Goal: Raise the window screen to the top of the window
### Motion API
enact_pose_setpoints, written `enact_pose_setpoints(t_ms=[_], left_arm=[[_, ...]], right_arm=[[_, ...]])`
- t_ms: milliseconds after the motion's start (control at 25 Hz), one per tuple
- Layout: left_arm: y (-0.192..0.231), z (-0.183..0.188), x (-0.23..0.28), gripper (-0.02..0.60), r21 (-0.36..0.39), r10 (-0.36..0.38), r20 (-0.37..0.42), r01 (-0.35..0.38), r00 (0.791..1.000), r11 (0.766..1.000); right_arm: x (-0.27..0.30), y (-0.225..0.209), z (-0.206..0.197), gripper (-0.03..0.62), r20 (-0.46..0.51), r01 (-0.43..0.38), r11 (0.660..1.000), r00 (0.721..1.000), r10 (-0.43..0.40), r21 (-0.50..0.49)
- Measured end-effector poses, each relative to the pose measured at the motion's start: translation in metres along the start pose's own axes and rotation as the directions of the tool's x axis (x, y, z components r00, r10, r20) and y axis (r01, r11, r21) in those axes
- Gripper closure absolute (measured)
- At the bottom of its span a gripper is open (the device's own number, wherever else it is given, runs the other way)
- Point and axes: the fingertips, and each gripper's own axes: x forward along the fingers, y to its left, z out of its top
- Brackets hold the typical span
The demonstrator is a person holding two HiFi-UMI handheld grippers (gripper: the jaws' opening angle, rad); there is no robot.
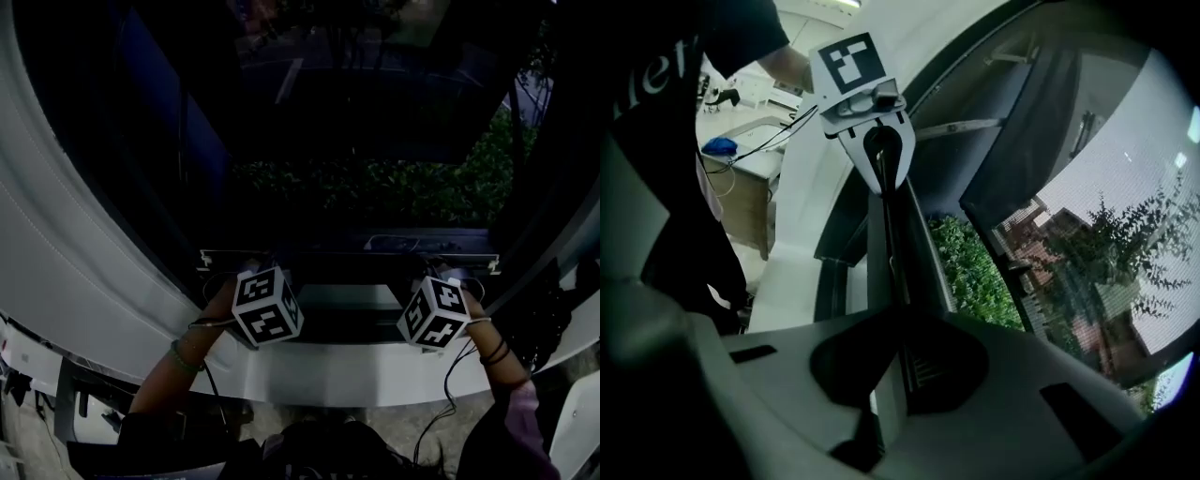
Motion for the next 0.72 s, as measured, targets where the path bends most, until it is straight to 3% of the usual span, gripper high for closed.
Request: enact_pose_setpoints(t_ms=[200, 360, 480, 600, 720], left_arm=[[0.002, -0.002, 0.005, 0.558, 0.076, 0.018, -0.073, -0.013, 0.997, 0.997], [-0.003, 0.000, 0.004, 0.558, 0.019, 0.044, -0.035, -0.043, 0.998, 0.999], [0.002, 0.002, 0.000, 0.558, -0.004, 0.013, -0.007, -0.013, 1.000, 1.000], [0.021, 0.010, -0.013, 0.557, 0.055, 0.042, -0.037, -0.040, 0.998, 0.998], [0.028, 0.010, -0.016, 0.560, 0.107, 0.045, -0.072, -0.037, 0.996, 0.994]], right_arm=[[0.004, -0.004, -0.002, 0.568, -0.077, -0.016, 0.999, 0.997, 0.014, -0.033], [0.002, 0.002, -0.003, 0.569, -0.077, 0.006, 1.000, 0.997, -0.007, -0.012], [-0.001, -0.002, -0.002, 0.569, -0.052, 0.000, 1.000, 0.999, -0.001, -0.024], [-0.012, -0.024, 0.008, 0.569, -0.029, 0.058, 0.996, 0.998, -0.060, -0.066], [-0.014, -0.030, 0.012, 0.569, -0.031, 0.046, 0.995, 0.998, -0.049, -0.084]])
